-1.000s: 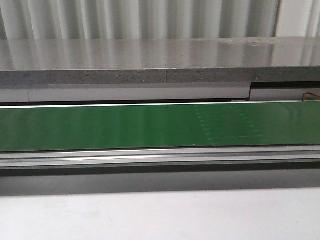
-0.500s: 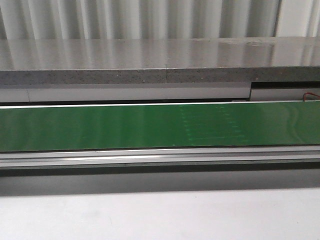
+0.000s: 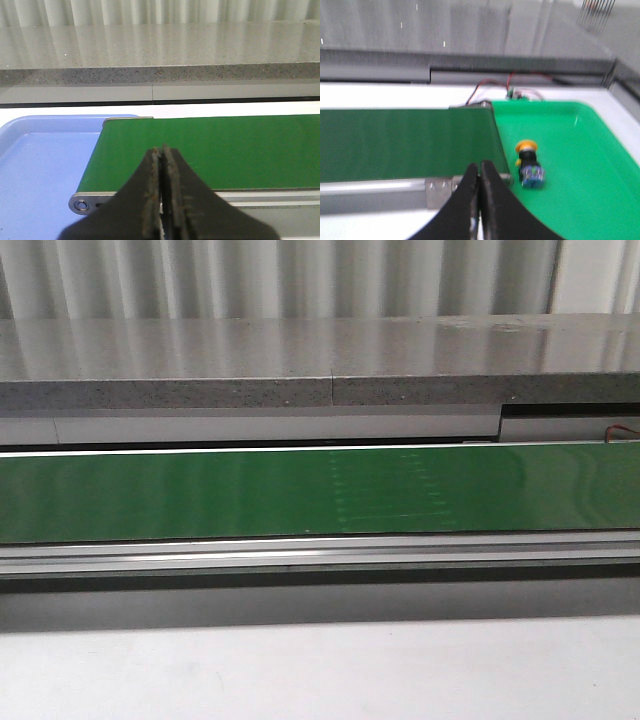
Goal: Move button from right to left
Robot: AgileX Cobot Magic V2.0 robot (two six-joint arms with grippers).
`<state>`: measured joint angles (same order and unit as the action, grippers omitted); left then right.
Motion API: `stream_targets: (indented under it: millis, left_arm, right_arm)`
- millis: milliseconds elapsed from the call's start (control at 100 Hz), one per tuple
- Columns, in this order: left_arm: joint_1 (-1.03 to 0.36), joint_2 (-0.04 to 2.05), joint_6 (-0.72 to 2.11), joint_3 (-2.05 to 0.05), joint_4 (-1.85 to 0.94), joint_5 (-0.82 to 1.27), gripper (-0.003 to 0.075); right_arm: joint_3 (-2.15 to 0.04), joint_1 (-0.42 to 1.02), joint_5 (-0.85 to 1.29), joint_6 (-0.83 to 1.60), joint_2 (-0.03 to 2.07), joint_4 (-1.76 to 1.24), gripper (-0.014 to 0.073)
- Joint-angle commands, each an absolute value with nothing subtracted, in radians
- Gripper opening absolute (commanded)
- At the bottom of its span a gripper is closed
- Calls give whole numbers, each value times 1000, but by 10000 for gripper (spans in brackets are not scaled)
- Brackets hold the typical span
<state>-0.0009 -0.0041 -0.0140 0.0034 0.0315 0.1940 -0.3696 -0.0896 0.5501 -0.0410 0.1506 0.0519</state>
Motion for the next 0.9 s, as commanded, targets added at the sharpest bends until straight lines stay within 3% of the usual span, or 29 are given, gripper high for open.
stream_targets:
  millis: [0,760,830,890]
  left_arm:
    - [-7,-36,-25,42,25,110,-20]
    - [-7,-36,-25,42,25,110,-20]
    - [-7,-36,-25,42,25,110,-20]
    - [-7,-36,-25,42,25,110,-20]
  right_arm:
    - [-440,-97,543,-36,238,52,-66]
    - [-649,-97,630,-36,754,35,-62]
    - [-679,-97,668,-36,795,34,-36]
    - [-708,-97,698,-36,829,27,36]
